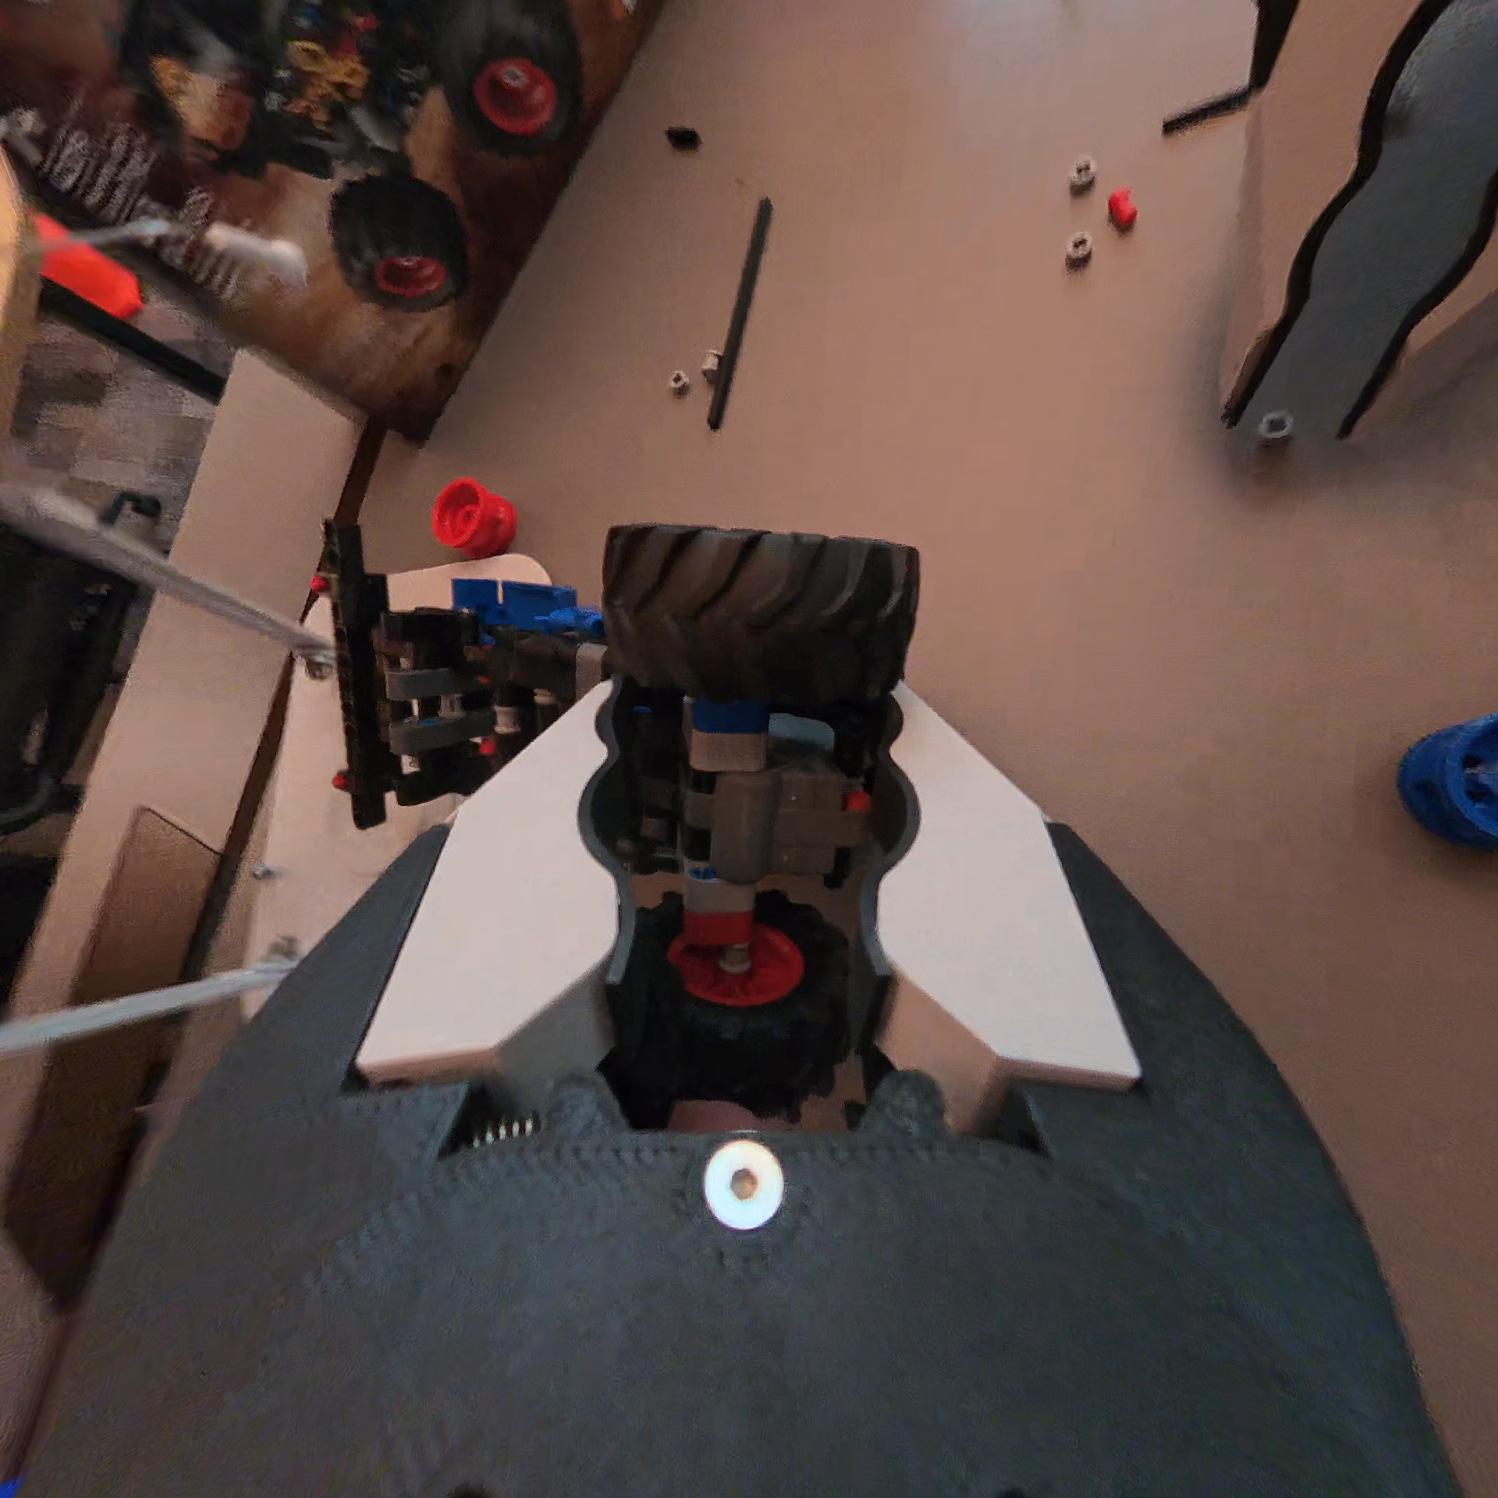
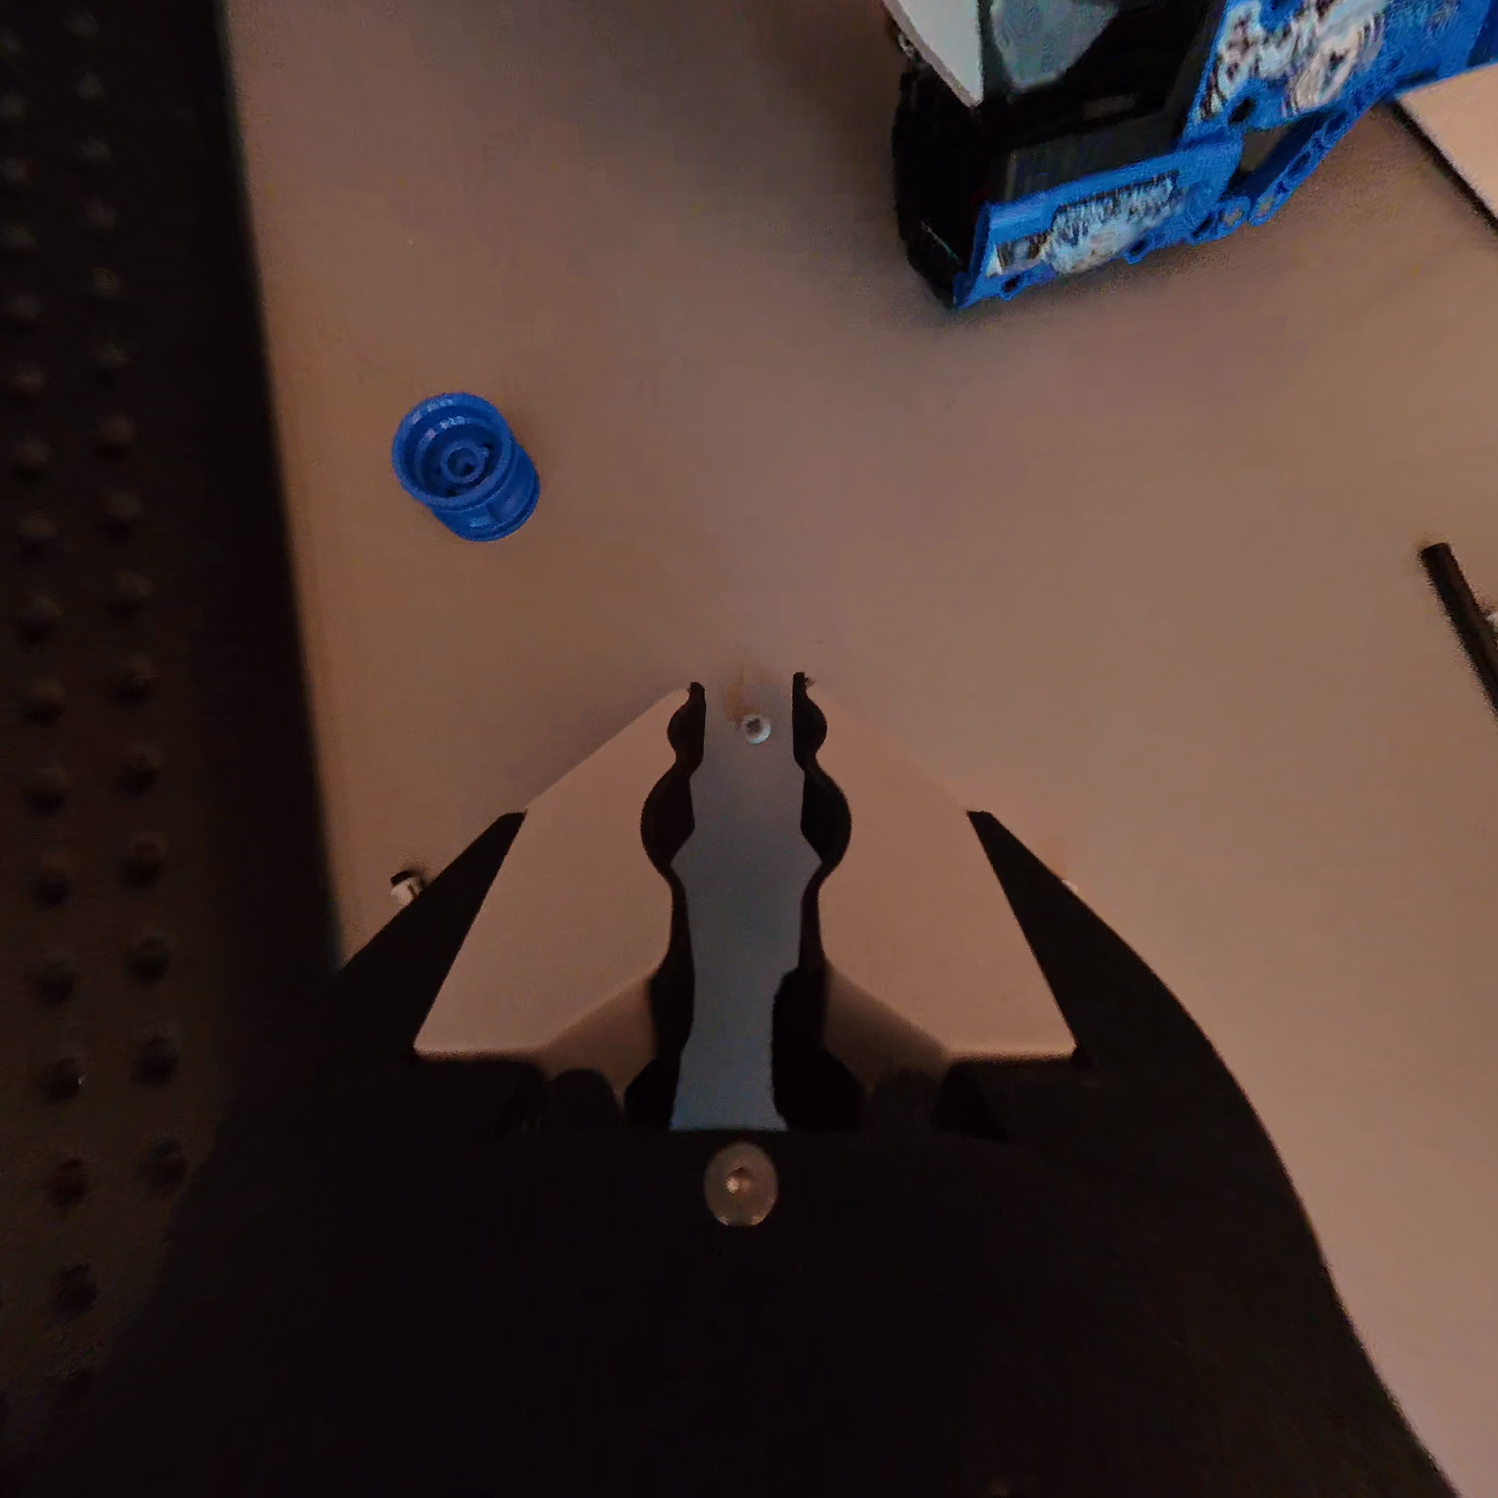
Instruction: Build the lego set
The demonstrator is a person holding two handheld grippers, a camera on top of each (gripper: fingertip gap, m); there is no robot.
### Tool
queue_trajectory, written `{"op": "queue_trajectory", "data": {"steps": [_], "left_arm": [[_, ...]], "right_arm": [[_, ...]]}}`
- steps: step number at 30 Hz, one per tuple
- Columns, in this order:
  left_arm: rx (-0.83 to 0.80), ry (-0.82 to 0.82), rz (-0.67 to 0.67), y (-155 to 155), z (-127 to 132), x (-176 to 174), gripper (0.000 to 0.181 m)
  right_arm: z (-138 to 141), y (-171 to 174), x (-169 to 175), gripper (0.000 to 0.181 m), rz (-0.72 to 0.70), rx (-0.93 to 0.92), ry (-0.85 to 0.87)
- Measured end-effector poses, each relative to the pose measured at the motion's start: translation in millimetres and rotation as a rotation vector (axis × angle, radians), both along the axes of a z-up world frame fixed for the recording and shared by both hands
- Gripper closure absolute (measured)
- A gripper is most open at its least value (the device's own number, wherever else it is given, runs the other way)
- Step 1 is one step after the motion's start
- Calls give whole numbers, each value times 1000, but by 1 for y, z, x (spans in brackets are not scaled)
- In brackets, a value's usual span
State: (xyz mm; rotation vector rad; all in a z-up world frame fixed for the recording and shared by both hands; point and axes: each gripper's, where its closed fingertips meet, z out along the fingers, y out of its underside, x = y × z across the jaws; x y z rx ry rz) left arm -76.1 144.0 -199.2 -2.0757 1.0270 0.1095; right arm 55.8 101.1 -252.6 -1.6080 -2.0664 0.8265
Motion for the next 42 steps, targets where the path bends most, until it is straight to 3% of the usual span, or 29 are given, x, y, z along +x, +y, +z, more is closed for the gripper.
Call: {"op": "queue_trajectory", "data": {"steps": [7,10,14,19,30,34,42], "left_arm": [[71,-350,106,-25,-5,-34,133],[84,-416,127,-28,-6,-39,134],[51,-464,115,-32,-7,-40,133],[1,-512,87,-40,-9,-44,119],[-21,-500,14,-50,-6,-43,105],[34,-467,-19,-52,3,-43,104],[156,-406,-43,-43,16,-37,112]], "right_arm": [[-7,4,0,164,-11,4,-15],[-10,7,3,164,-19,15,-34],[-9,10,9,165,-25,14,-45],[-10,11,15,168,-22,3,-53],[-10,9,11,177,-16,3,-34],[13,4,-8,177,-6,-7,71],[101,-18,-105,177,57,6,406]]}}
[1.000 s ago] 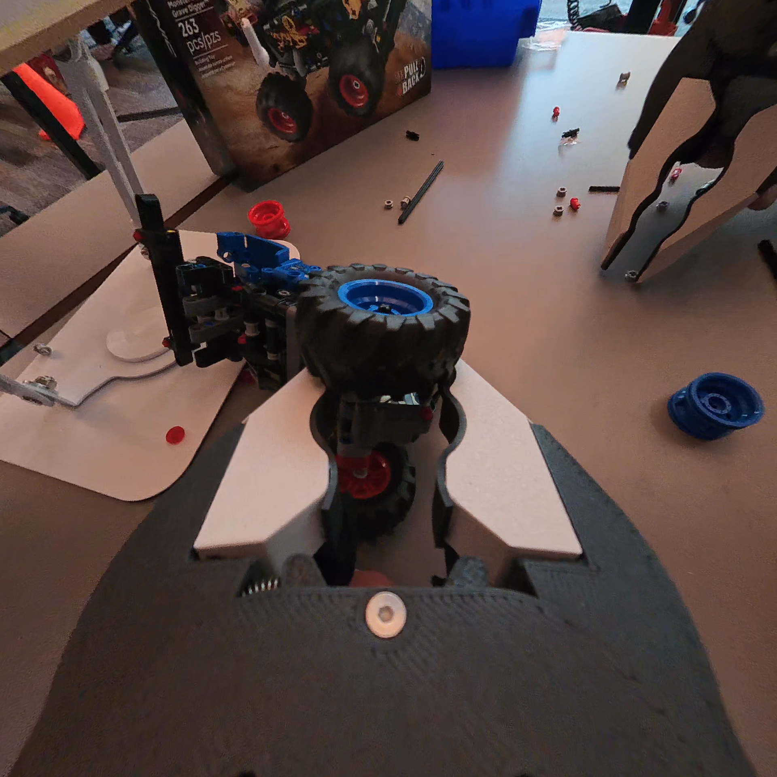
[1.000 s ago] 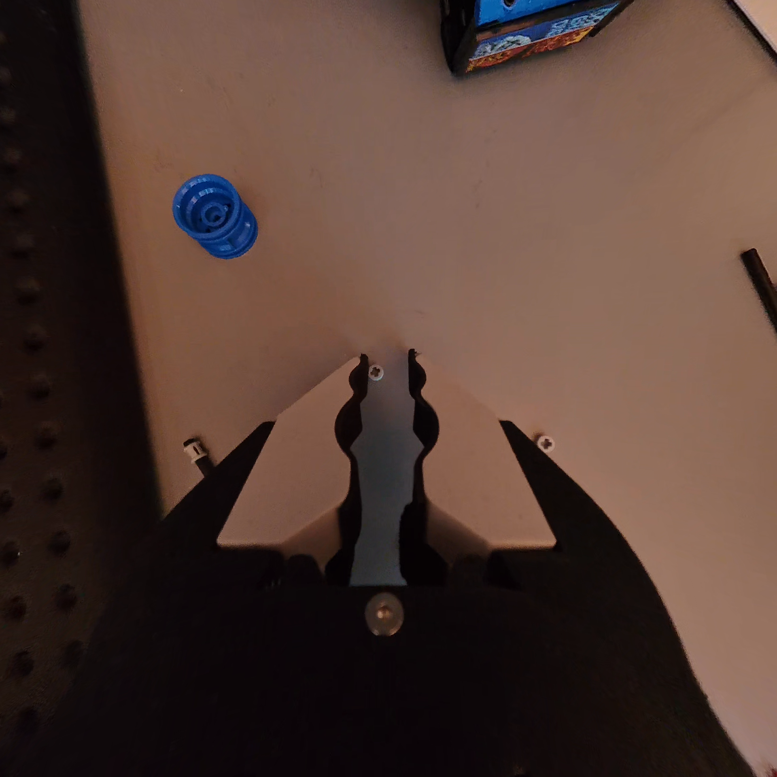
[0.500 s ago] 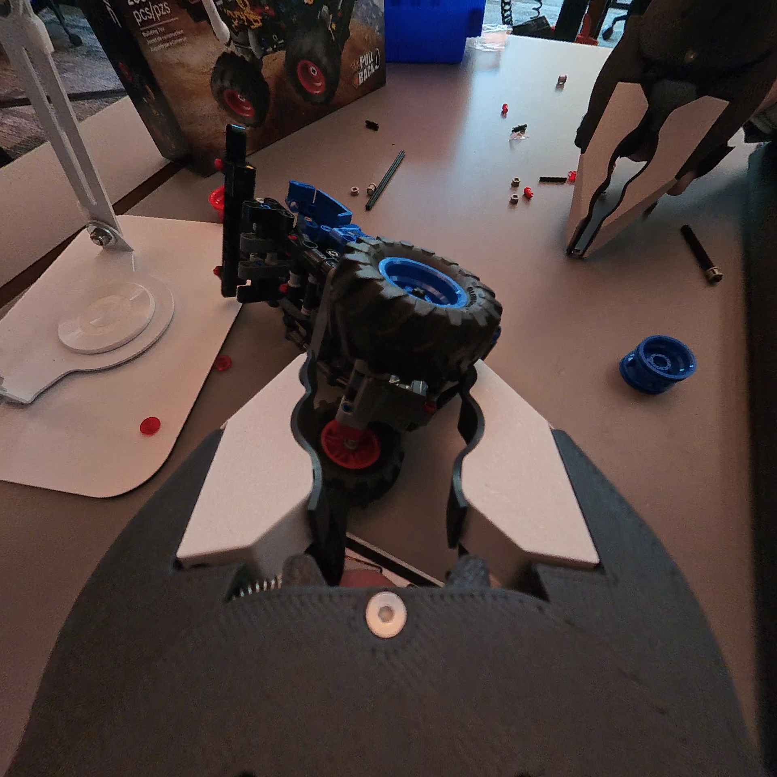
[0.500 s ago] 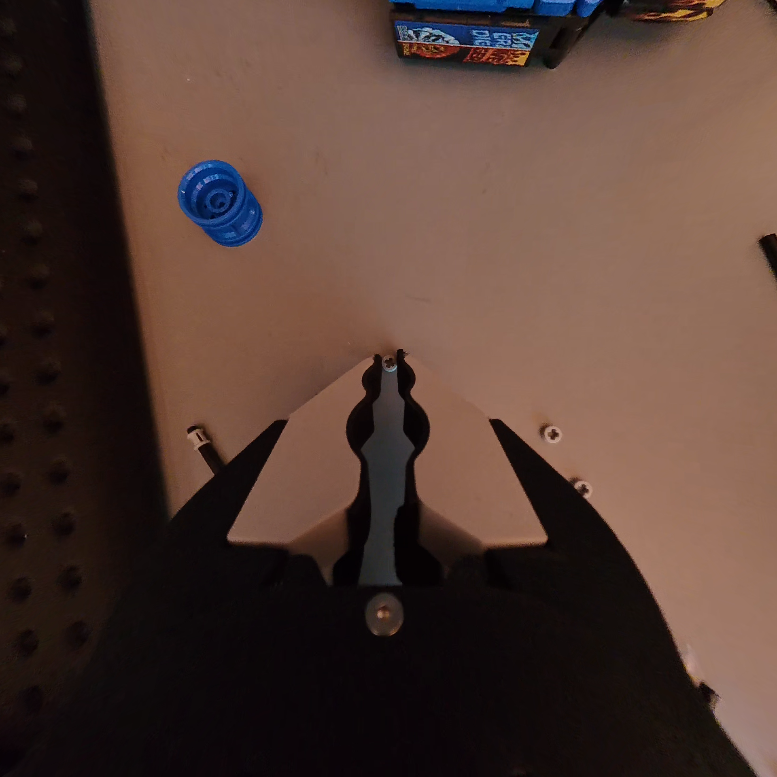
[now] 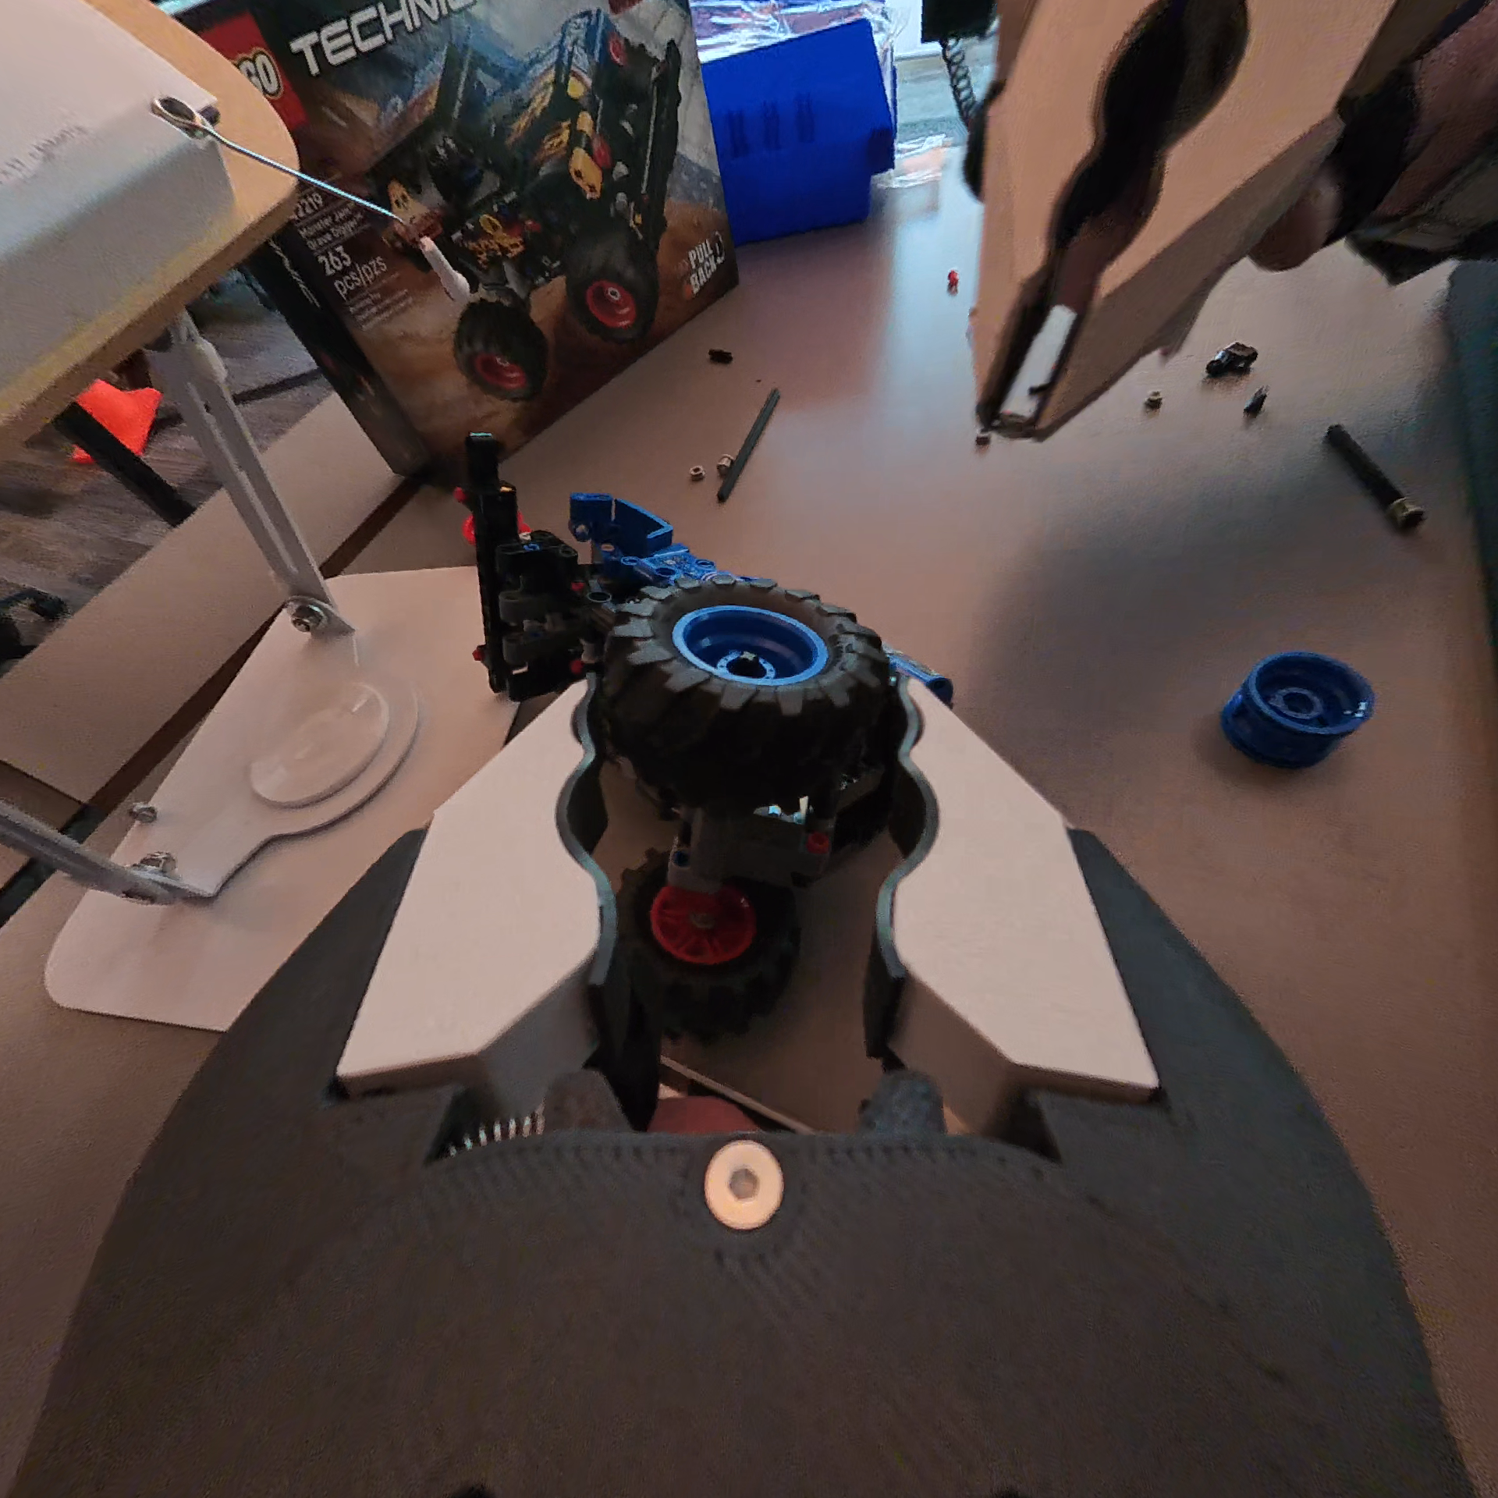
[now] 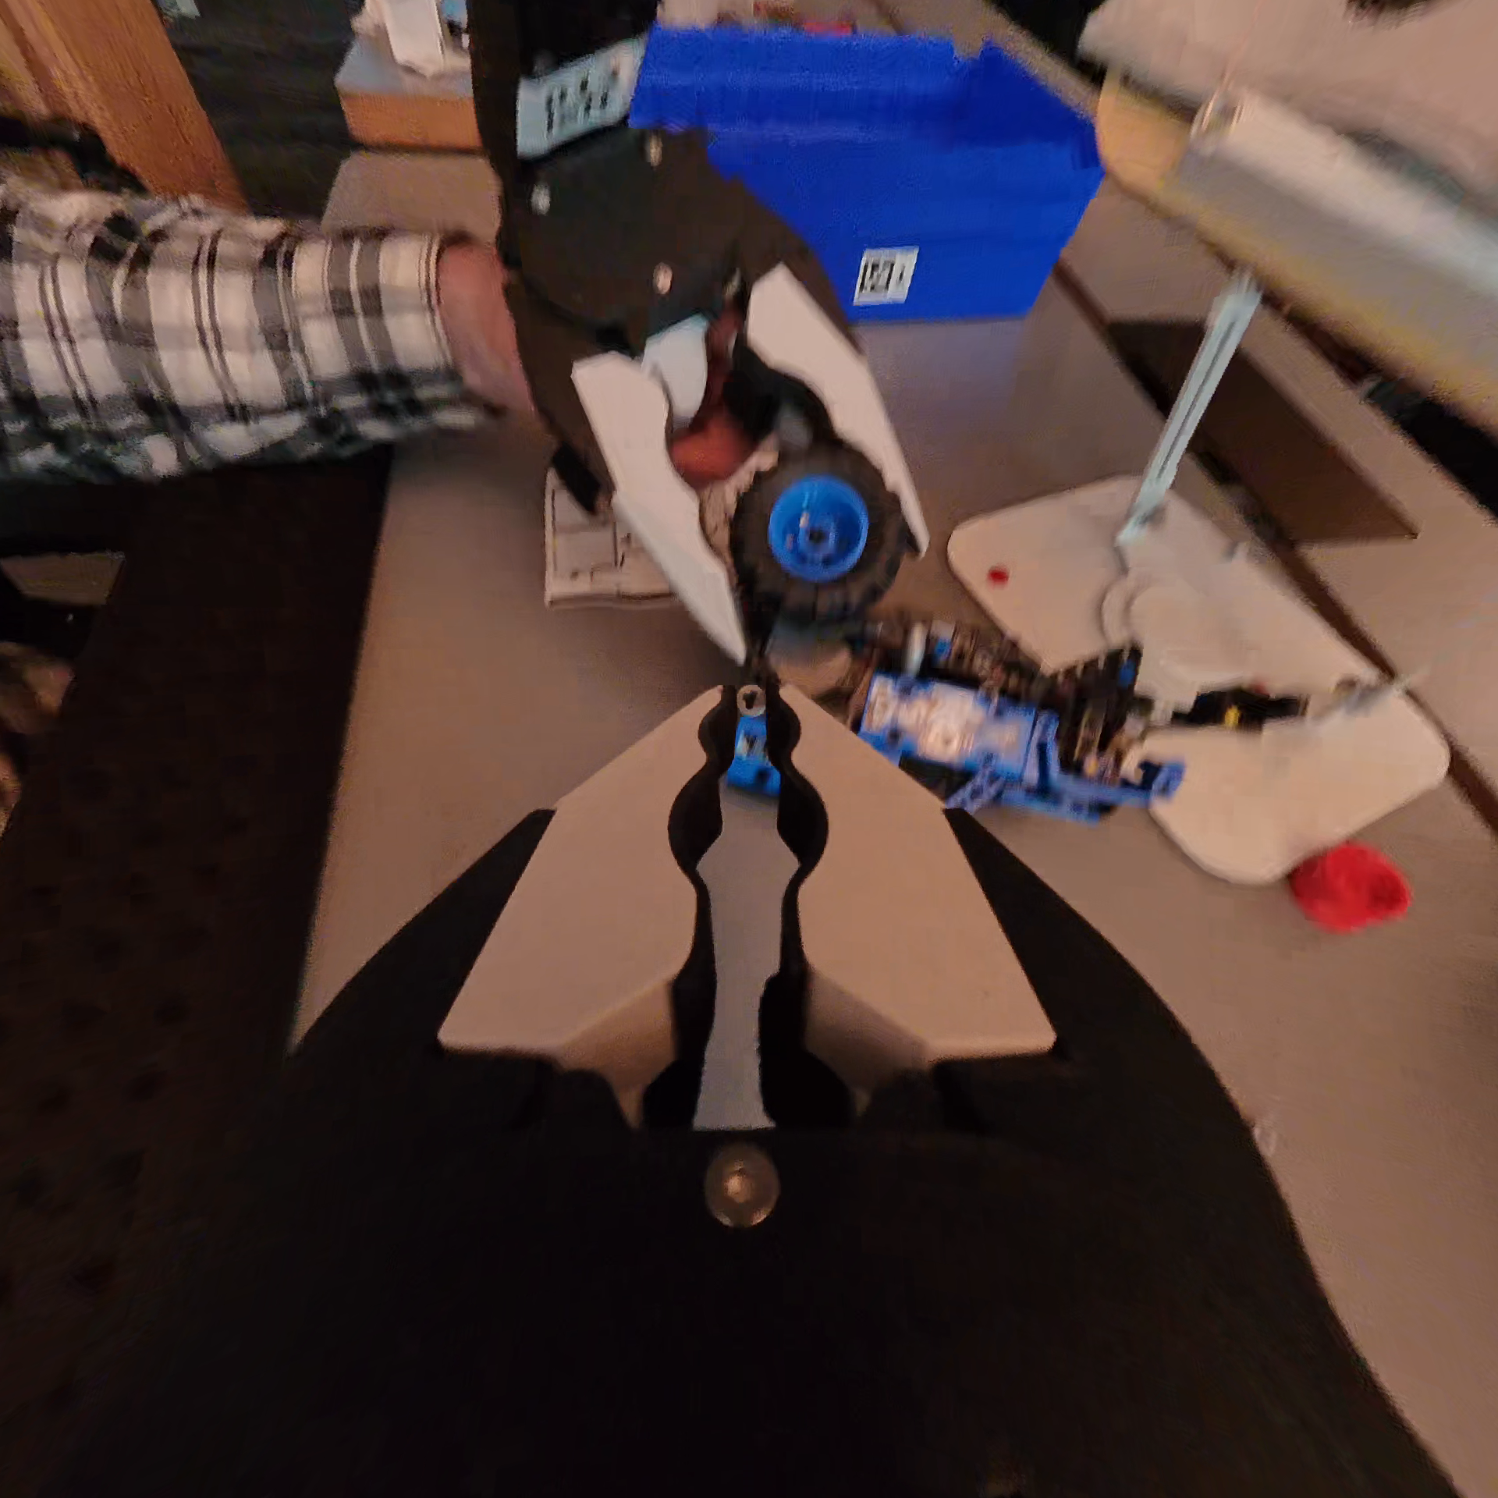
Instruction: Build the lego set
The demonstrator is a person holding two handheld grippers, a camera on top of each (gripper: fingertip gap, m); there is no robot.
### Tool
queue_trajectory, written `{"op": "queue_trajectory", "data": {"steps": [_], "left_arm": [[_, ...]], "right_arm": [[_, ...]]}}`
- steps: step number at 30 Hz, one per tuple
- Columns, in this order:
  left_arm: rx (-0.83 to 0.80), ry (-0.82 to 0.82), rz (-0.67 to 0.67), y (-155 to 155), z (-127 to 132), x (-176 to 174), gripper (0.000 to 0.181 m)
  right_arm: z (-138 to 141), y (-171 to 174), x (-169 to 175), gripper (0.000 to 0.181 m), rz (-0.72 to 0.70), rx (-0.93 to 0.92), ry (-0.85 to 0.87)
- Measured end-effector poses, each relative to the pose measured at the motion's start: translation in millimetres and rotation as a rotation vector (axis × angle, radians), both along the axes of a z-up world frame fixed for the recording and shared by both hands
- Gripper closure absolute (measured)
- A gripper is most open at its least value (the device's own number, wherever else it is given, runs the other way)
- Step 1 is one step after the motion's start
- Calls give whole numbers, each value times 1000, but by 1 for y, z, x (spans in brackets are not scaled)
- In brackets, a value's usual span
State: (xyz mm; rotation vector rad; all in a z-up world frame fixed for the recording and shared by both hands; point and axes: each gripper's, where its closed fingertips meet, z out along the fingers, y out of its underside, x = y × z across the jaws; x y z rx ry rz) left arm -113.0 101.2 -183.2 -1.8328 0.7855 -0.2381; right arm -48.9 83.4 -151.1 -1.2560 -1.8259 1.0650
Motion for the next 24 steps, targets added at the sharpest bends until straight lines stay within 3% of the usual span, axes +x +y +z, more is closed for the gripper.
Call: {"op": "queue_trajectory", "data": {"steps": [3,9,24], "left_arm": [[14,-18,0,1,1,1,116],[26,-34,-4,1,1,2,116],[19,-20,-5,2,-2,1,116]], "right_arm": [[12,-1,-37,177,25,36,41],[2,-1,-74,176,72,51,34],[-7,-1,-77,175,109,80,-37]]}}
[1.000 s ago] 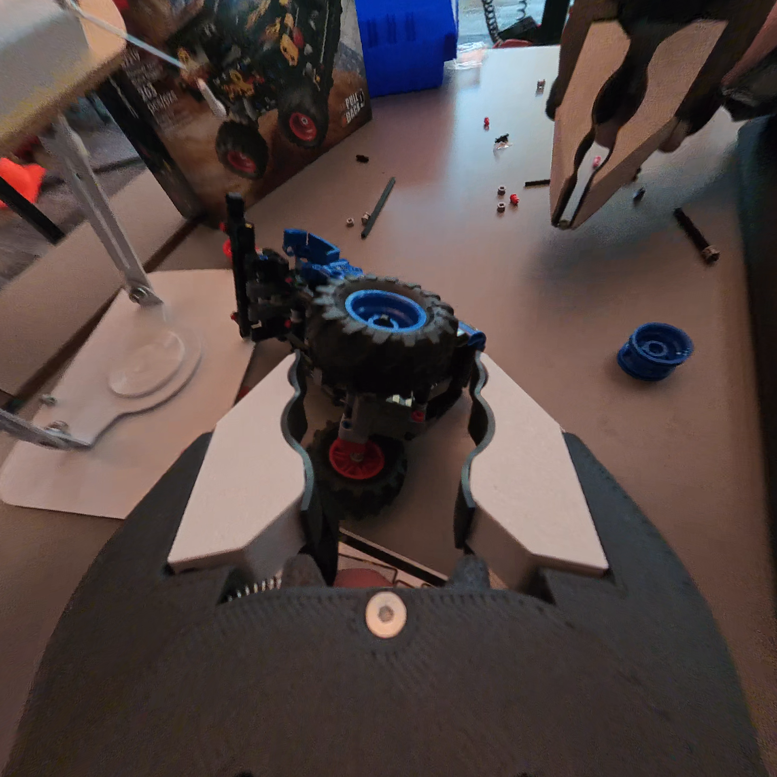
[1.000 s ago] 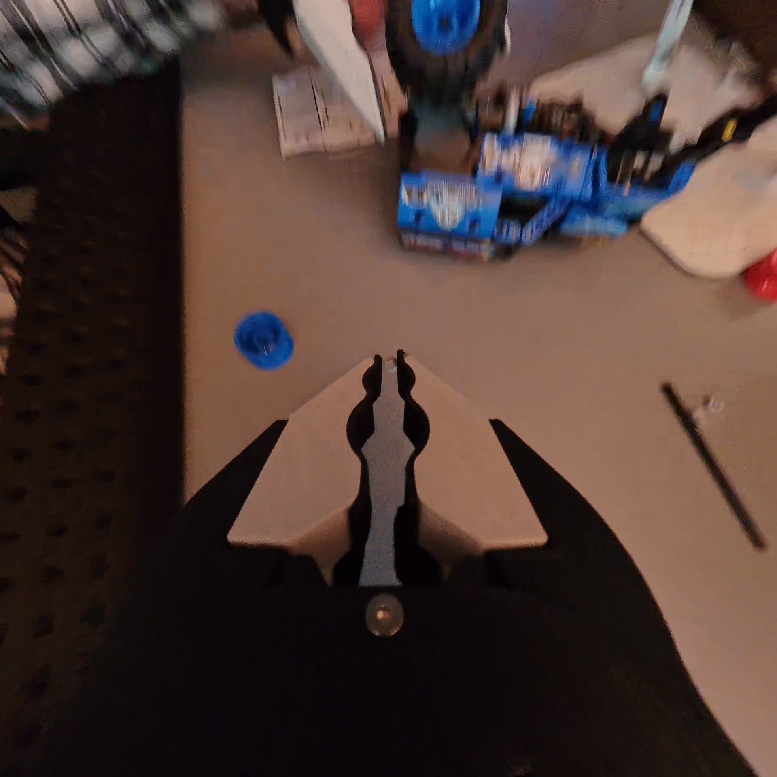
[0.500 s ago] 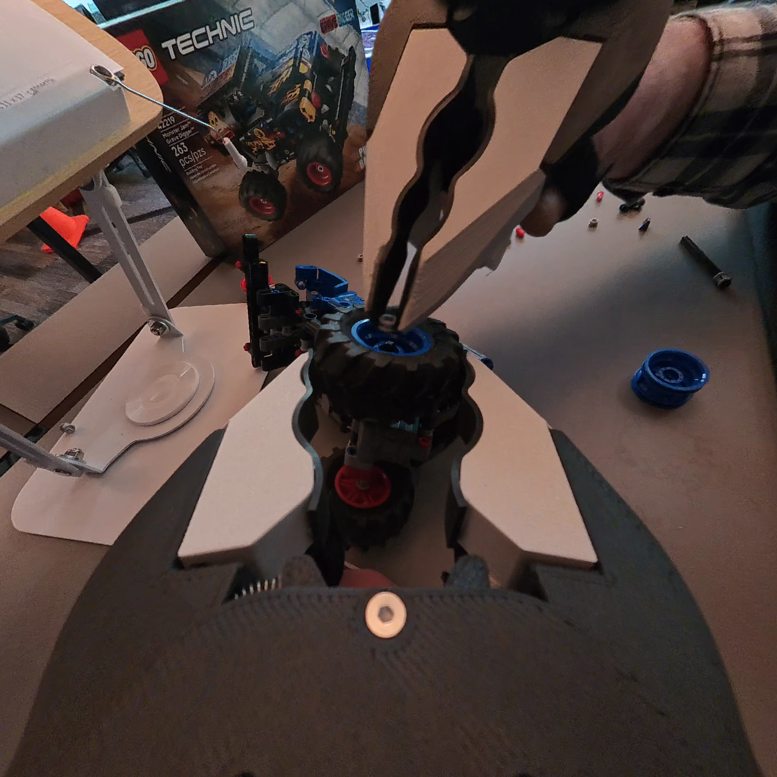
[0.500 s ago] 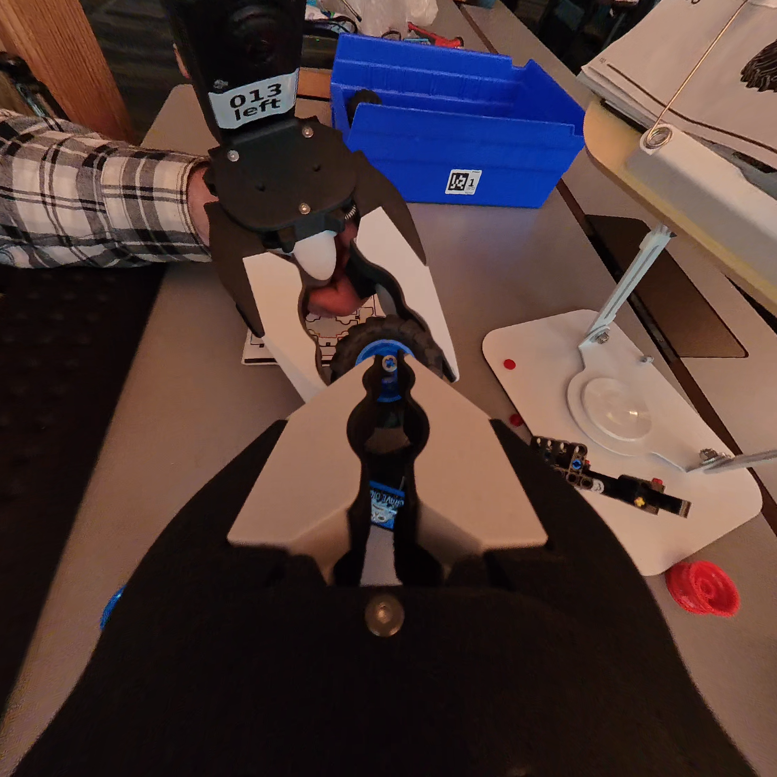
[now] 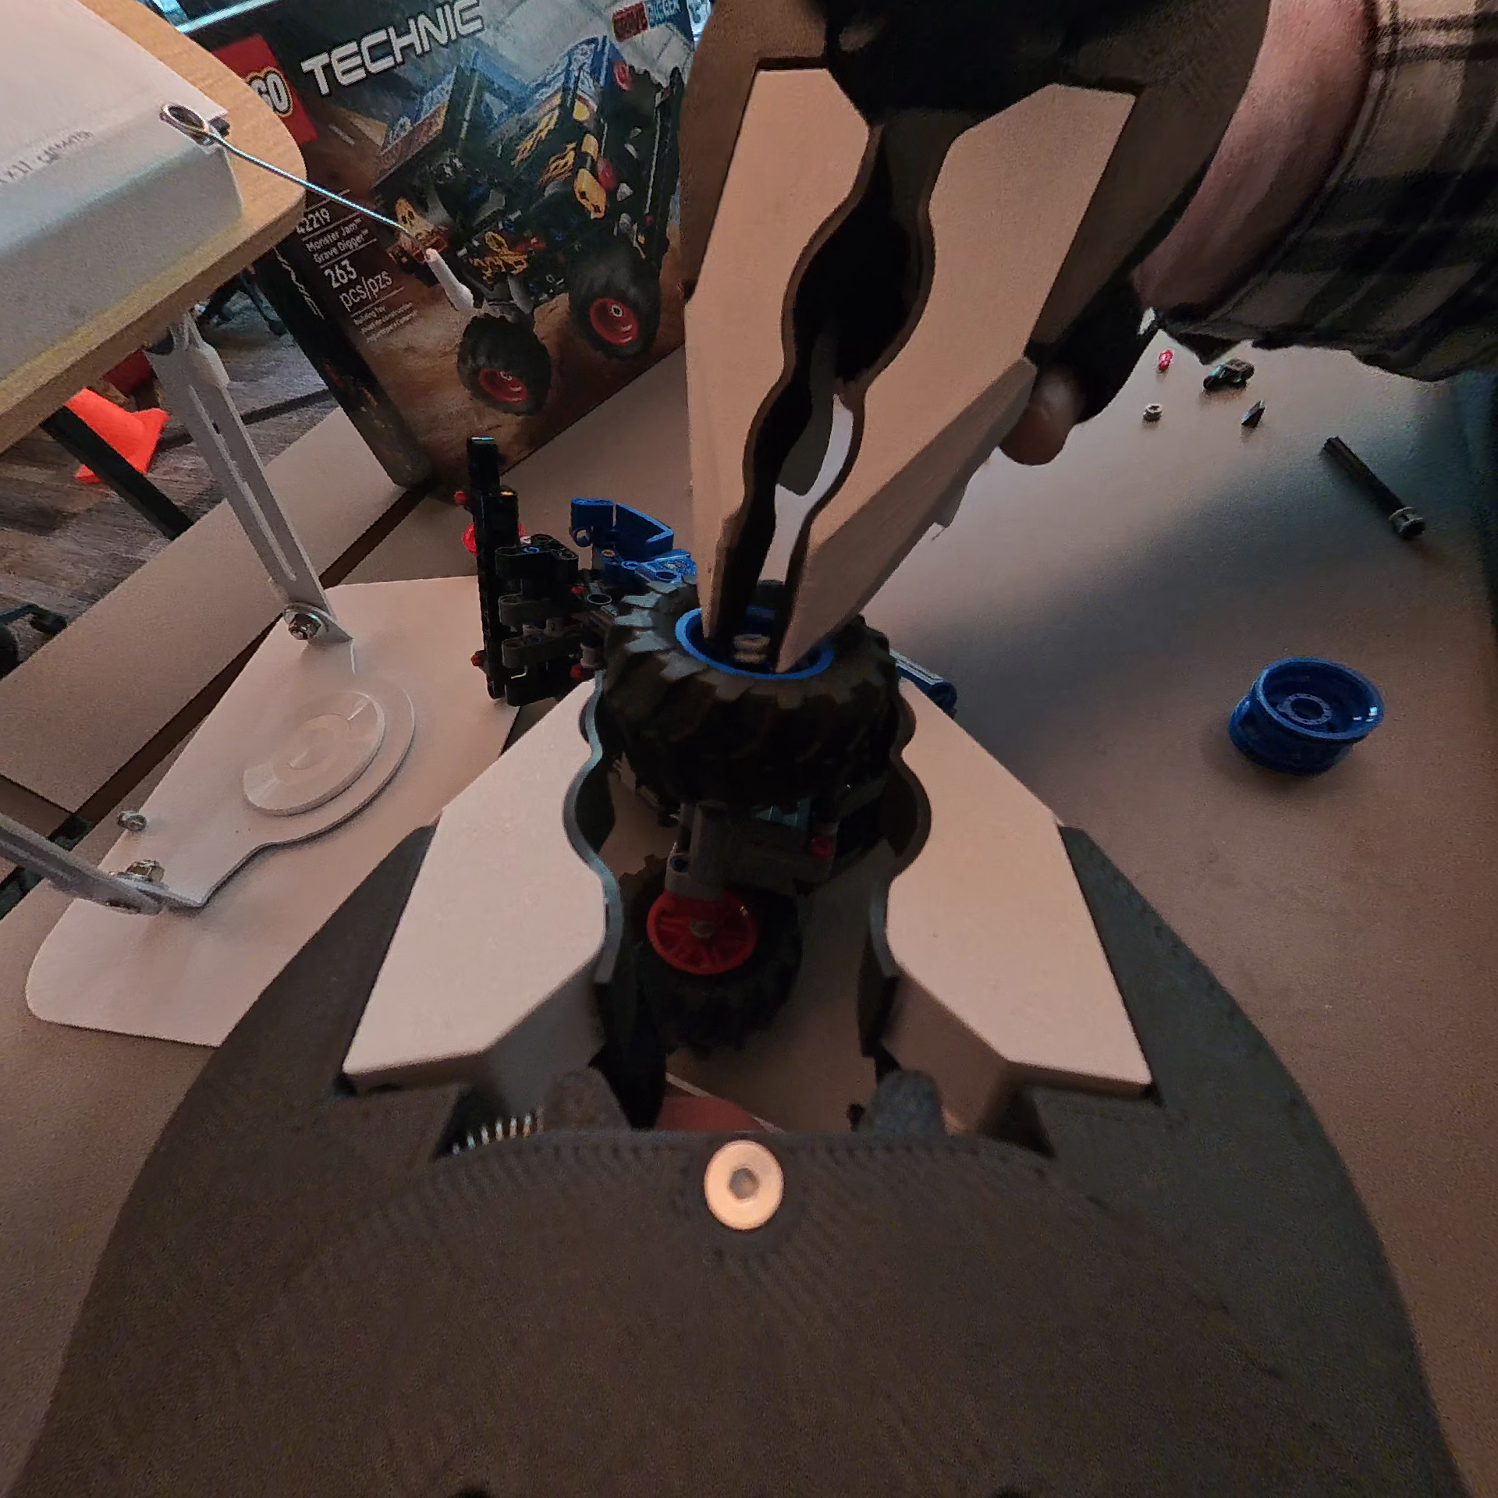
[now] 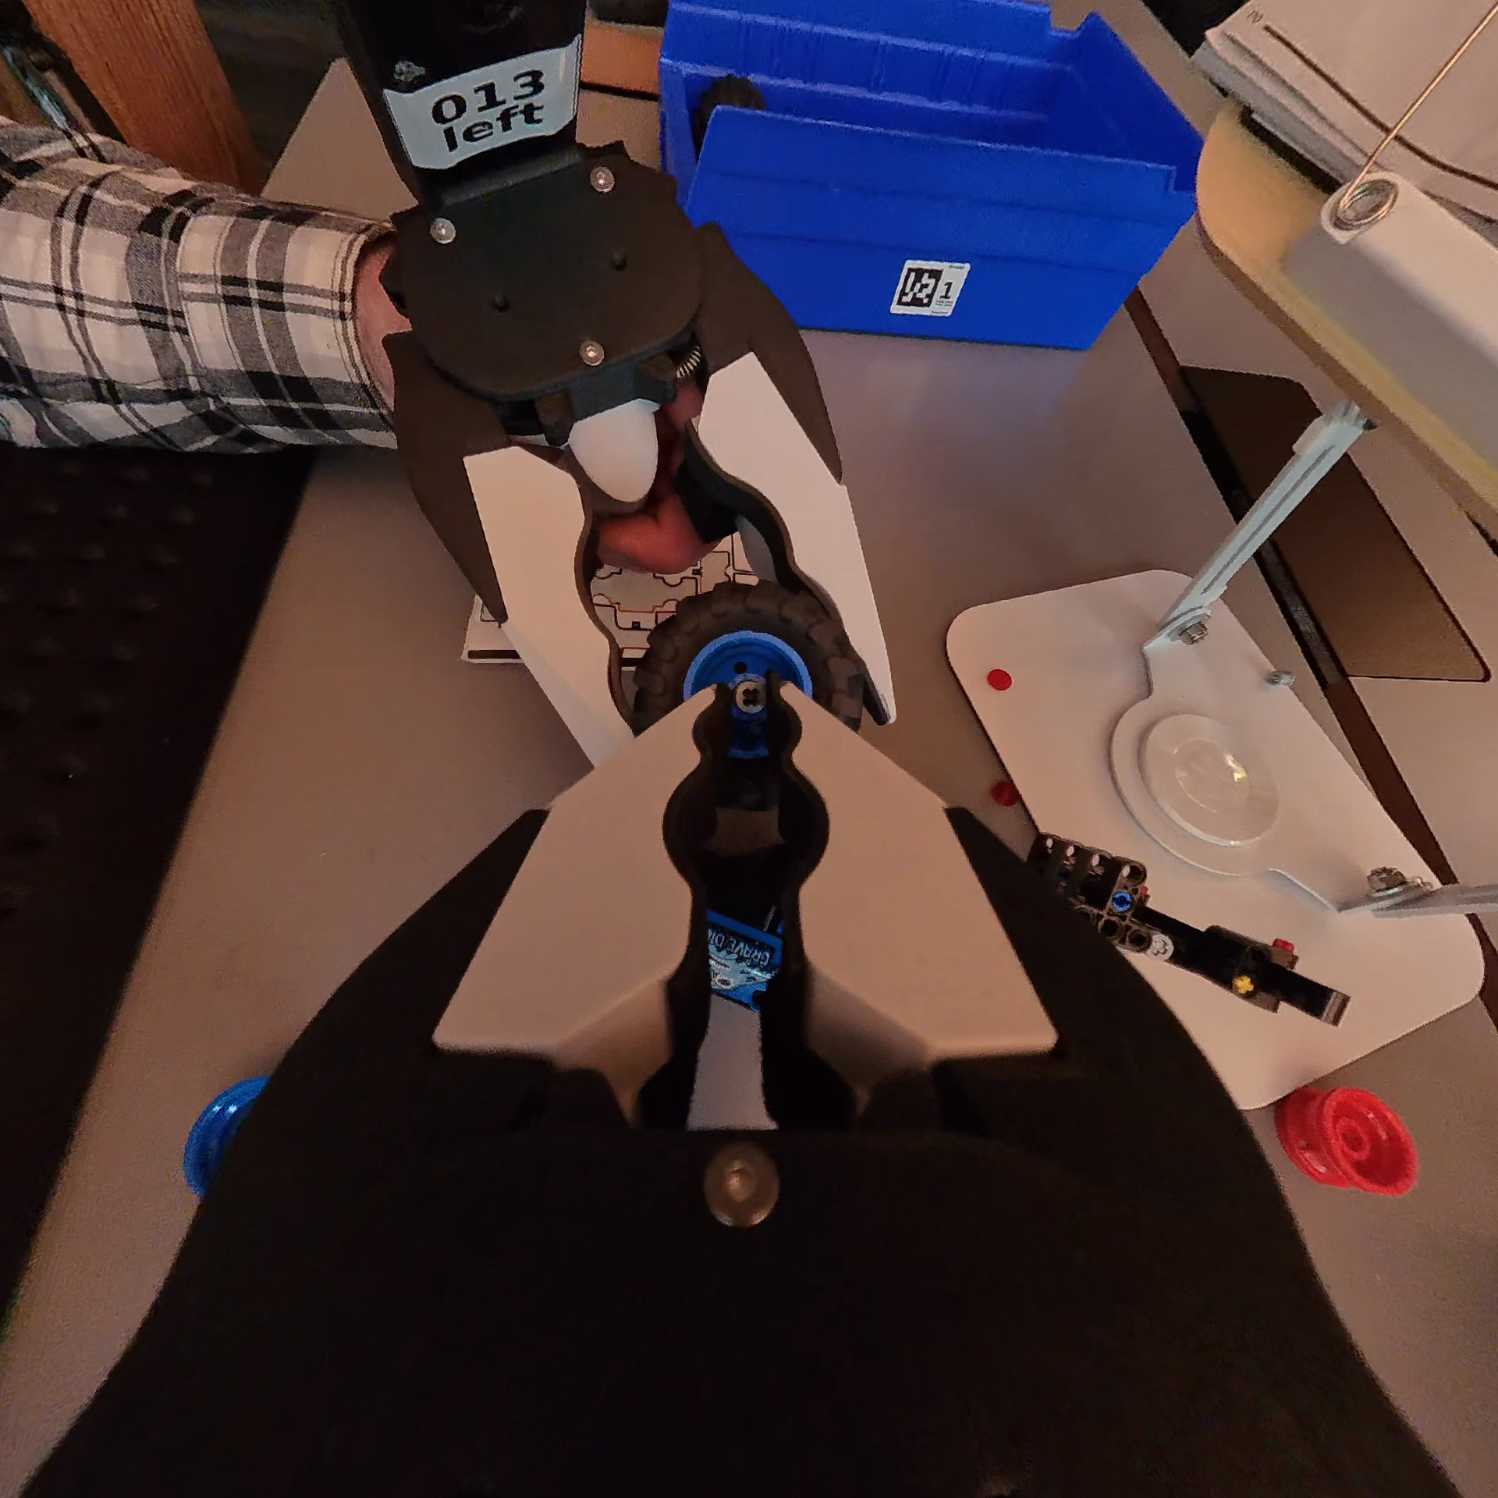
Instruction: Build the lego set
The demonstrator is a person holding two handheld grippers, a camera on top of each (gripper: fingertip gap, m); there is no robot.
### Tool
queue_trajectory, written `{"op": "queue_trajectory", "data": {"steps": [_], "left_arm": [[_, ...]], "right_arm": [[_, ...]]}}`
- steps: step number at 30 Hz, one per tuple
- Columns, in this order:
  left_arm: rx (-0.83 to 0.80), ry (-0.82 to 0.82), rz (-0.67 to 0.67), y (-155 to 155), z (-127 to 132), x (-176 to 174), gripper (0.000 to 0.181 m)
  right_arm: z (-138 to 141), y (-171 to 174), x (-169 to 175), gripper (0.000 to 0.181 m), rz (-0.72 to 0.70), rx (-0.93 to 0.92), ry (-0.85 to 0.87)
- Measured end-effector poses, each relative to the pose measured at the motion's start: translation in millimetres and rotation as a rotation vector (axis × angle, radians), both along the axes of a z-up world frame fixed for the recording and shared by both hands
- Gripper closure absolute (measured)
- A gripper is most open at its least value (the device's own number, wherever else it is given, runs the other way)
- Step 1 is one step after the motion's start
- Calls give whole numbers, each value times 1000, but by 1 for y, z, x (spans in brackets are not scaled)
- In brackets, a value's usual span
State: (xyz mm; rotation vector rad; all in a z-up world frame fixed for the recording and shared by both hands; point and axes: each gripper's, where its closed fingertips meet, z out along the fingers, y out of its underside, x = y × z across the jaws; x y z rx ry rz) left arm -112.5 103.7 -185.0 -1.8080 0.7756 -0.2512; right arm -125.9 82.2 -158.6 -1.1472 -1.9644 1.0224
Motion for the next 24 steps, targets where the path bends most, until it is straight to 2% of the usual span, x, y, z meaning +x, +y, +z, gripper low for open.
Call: {"op": "queue_trajectory", "data": {"steps": [9,18,22,24], "left_arm": [[-1,0,0,0,-1,0,116],[-4,0,-3,0,-2,0,116],[-3,-5,-4,0,-2,1,117],[-1,-8,-2,0,-2,2,117]], "right_arm": [[0,1,1,175,-3,14,6],[6,1,4,168,-13,-70,40],[11,4,5,181,-22,-117,62],[9,4,5,181,-21,-114,52]]}}
